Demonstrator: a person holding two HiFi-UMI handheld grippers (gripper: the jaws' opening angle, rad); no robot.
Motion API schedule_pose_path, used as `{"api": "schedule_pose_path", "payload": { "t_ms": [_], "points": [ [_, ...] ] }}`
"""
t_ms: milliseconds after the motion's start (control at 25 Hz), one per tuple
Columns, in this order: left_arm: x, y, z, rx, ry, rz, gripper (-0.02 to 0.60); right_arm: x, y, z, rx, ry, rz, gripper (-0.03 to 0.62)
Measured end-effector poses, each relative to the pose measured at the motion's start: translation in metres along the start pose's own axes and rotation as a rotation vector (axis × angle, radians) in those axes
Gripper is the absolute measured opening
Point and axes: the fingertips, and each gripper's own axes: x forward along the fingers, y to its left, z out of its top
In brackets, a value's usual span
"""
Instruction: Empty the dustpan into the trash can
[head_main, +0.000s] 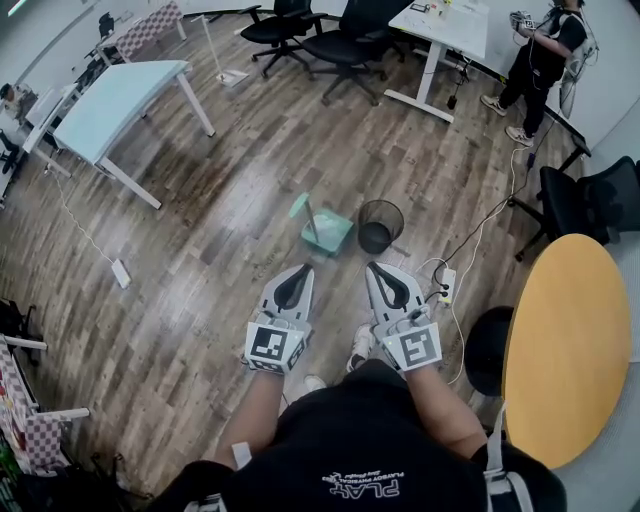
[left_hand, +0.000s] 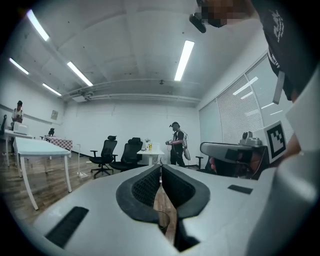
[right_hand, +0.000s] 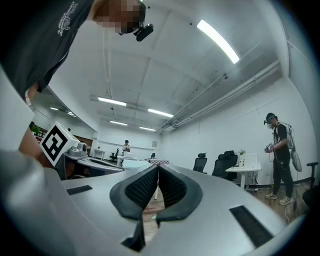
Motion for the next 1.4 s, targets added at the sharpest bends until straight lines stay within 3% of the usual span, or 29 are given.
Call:
{"api": "schedule_pose_path", "payload": {
  "t_ms": [320,640,880,1400],
  "points": [
    [0.087,0.01,0.01,0.02,0.015,0.014,0.026,0.045,-0.073,-0.007,0.02,-0.016,0.025,0.025],
    [0.13,0.019,0.014,0.025,0.033,0.056,0.026,0.07,-0.116,-0.019,0.004,0.008,0.057,0.025],
    [0.148,0.038,0.019,0.007,0.028,0.062,0.026,0.104,-0.111,-0.021,-0.008,-0.054,0.12,0.025],
    [0.206,0.136,-0.004,0.008,0.091,-0.017,0.026,0.201,-0.112,-0.054,0.044,0.0,0.015,0.024]
  ]
}}
